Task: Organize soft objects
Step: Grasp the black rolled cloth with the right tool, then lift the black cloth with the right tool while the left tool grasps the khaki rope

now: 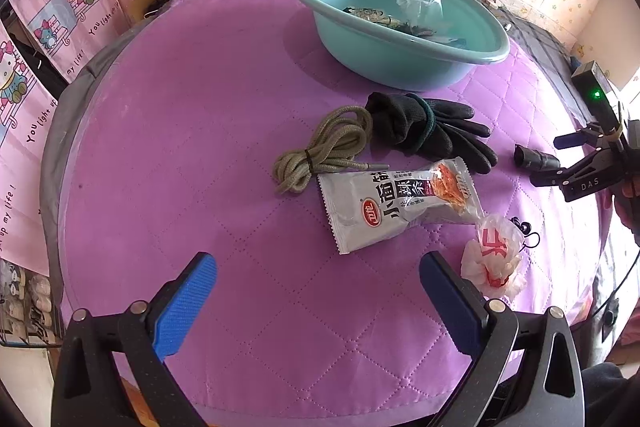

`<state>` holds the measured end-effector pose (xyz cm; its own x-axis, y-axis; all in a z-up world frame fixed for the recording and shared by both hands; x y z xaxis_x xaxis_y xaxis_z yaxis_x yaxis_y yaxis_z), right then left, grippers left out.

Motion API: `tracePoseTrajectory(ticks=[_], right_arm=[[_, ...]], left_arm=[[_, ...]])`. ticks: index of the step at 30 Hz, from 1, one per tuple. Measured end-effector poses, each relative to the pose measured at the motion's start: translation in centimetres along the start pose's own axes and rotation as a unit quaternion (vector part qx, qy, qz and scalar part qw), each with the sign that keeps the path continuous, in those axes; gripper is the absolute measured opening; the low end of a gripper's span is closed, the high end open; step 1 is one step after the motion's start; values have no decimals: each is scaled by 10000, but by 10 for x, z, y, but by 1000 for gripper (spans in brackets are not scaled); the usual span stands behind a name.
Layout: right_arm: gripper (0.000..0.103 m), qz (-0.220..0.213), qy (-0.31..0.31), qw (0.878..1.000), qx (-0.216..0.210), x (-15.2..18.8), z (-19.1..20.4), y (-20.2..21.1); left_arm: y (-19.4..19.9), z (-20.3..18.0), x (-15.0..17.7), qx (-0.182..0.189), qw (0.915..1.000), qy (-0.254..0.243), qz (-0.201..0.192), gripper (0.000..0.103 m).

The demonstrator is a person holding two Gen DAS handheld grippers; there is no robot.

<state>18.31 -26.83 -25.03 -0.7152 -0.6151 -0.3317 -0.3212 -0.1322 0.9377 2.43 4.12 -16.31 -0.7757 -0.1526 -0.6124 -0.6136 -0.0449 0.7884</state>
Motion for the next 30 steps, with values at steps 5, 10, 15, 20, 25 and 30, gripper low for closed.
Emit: tracePoseTrajectory(ticks=[5, 10, 15, 20, 25, 30], right_arm=[[68, 44, -48, 9999, -101, -6, 0, -4], [27, 4, -76, 10000, 27, -19, 7, -2], [22, -140, -415, 9990, 29, -21, 5, 5], [21, -130, -755, 9968, 217, -19, 3, 9], [21, -127, -1147, 9931, 208, -20, 4, 18], [21, -140, -1484, 9887, 143, -22, 10, 28]], left_arm=[[-3, 0, -1, 29, 10000, -6, 21, 103], [-6, 1, -5, 50, 10000, -40, 11, 103], [-11, 3, -9, 111, 9999, -91, 13, 103], [-22, 5, -12, 140, 9996, -198, 116, 103], [-37, 8, -16, 186, 9990, -336, 211, 103], [-53, 10, -22, 266, 9979, -473, 340, 103]])
Point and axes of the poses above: each gripper's, at about its wrist camera, not at the fingertips, and y roughly against the way its jaws point, z to its left, x to its underside, the point moved 1 cm from there along -y, roughly the way its jaws point, and after that the axes turned 15 degrees about -z, right-handed, at the moved point
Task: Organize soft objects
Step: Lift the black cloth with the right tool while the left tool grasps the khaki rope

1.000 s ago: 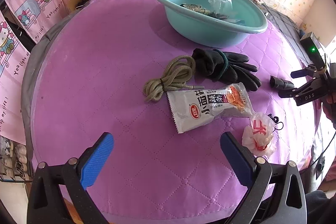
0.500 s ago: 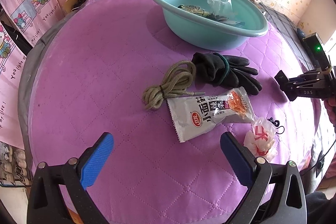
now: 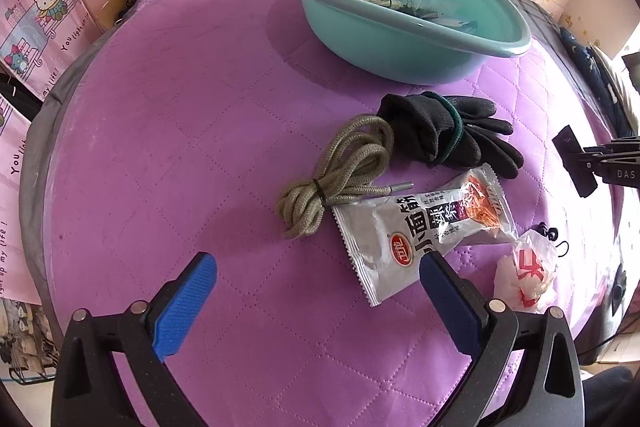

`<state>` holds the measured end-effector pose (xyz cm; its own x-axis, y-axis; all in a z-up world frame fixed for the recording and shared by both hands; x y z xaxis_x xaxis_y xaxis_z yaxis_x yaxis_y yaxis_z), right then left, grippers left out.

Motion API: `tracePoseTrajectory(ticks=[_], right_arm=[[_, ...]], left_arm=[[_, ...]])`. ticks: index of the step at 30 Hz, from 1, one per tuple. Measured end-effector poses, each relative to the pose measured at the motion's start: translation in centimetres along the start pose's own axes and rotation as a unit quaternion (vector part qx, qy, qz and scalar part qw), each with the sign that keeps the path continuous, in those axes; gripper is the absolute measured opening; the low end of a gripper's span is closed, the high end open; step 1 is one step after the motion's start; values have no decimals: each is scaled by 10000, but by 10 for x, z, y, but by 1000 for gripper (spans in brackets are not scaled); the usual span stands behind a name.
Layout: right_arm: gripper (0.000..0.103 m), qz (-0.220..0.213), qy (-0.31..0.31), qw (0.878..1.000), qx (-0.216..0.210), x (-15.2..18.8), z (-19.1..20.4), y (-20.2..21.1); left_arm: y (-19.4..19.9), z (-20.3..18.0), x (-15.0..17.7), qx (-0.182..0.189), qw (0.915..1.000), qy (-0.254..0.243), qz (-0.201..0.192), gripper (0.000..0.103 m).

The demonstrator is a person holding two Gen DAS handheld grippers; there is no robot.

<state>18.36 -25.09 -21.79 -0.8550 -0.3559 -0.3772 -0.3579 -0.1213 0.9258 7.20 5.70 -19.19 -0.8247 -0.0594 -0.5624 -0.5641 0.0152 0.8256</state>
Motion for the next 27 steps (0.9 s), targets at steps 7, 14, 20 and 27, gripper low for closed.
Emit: tracePoseTrajectory(ticks=[7, 14, 20, 27], right_arm=[[22, 0, -295, 9995, -108, 6, 17, 4], [22, -32, -578, 9982, -154, 11, 21, 0], [22, -66, -792, 9967, -159, 8, 29, -6], [22, -82, -900, 9958, -167, 14, 27, 10]], left_arm=[[-21, -2, -15, 129, 9995, -273, 41, 103], [-41, -5, -33, 308, 9984, -459, 85, 103], [-57, -8, -43, 517, 9973, -497, 166, 102], [-73, -20, -59, 752, 9950, -616, 219, 65]])
Point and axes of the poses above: each gripper's, at about its wrist camera, not at the fingertips, and y roughly against the way its jaws point, z to its left, x to its underside, the point moved 1 cm from there along -y, roughly the way its jaws point, and after that the axes turned 15 degrees about -z, right-handed, at the moved point
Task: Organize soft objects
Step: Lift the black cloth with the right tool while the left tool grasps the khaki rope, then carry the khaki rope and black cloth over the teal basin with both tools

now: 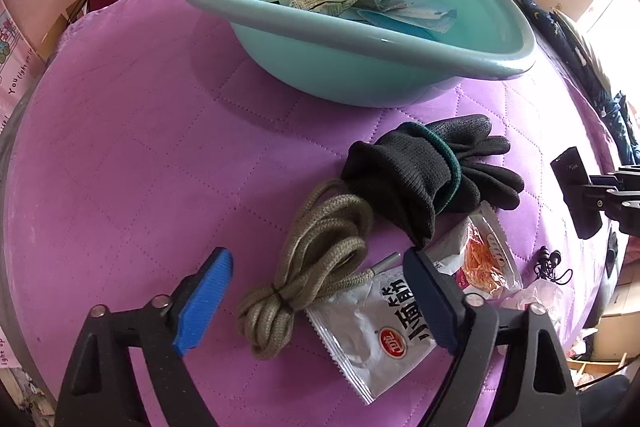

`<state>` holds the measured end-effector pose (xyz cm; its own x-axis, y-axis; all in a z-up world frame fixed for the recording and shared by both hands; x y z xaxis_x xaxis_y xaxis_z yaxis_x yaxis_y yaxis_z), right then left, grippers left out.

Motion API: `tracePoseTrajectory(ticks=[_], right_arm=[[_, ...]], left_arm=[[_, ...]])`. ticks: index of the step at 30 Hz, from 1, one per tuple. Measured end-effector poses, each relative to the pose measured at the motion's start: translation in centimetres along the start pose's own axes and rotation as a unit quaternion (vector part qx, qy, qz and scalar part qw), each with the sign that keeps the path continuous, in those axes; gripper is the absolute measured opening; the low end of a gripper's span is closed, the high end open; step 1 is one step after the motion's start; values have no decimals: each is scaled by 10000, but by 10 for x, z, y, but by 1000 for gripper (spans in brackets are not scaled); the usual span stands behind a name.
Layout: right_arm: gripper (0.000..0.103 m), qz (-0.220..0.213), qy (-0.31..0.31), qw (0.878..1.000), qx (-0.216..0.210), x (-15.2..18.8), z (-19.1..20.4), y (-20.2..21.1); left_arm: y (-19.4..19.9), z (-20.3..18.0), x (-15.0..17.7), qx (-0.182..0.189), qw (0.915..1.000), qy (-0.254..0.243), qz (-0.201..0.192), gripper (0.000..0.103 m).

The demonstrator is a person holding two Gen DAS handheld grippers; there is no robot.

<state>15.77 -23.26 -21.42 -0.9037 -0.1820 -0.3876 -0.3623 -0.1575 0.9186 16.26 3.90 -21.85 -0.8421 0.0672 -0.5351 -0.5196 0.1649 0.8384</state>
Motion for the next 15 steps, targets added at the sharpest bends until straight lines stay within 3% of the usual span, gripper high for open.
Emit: tracePoseTrajectory(ticks=[1, 2, 5, 15], right_arm=[[22, -1, 9, 10000, 8, 2, 1, -1], [22, -2, 21, 10000, 16, 3, 2, 0], [22, -34, 20, 10000, 13, 6, 4, 6], [22, -147, 207, 9997, -63, 14, 13, 15]], left_arm=[[-2, -2, -3, -5, 10000, -45, -23, 54], [-3, -3, -5, -33, 9999, -106, -43, 35], [-8, -7, -8, 40, 9999, -139, -20, 20], [21, -12, -2, -275, 9991, -199, -260, 16]])
Point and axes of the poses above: each gripper's, at about its wrist camera, not at the fingertips, and y roughly against the way its jaws point, z to its left, x to its underside, the point moved 1 cm from there along -y, roughly the way its jaws point, and after that the axes turned 15 degrees about -z, right-handed, at the moved point
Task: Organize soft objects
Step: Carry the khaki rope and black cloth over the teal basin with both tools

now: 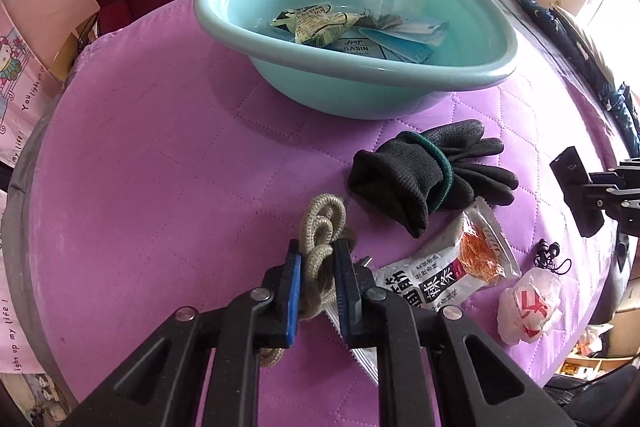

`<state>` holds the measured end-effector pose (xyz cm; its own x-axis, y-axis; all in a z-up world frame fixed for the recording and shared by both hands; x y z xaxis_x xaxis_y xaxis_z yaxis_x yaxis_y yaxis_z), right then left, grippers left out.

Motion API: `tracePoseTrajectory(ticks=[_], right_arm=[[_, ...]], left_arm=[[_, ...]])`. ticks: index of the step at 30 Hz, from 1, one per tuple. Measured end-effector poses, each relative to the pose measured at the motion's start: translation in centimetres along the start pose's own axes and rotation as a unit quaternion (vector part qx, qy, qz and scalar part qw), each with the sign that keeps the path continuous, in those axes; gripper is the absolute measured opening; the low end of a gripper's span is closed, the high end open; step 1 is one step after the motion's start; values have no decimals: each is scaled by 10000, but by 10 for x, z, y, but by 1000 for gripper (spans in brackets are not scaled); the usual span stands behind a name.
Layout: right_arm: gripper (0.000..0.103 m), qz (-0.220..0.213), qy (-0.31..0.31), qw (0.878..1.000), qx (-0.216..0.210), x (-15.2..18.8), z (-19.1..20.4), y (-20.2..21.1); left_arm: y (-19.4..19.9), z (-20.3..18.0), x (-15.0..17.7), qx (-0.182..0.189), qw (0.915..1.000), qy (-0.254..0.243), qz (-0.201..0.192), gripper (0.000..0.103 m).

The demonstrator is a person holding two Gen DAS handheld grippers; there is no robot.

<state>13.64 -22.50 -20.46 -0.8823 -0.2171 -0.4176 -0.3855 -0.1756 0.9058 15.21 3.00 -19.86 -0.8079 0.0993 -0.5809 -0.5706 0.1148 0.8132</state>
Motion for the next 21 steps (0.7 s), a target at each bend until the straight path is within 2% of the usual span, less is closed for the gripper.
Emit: tracePoseTrajectory(ticks=[7, 21], right_arm=[[22, -76, 180, 9998, -82, 5, 9, 11], [22, -317, 364, 9987, -163, 13, 19, 37]], left_arm=[[31, 7, 9, -86, 9997, 191, -130, 15], [74, -8, 22, -172, 9987, 313, -351, 15]])
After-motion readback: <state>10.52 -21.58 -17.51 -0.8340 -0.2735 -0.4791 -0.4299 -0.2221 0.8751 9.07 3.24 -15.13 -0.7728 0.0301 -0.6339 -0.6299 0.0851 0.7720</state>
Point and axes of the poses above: each gripper's, at about its wrist camera, not at the fingertips, and y roughly against the way its jaws point, z to its left, x to its underside, the point moved 1 cm from there along -y, roughly the way its jaws point, and after that the axes turned 15 degrees about -z, right-handed, at the moved point
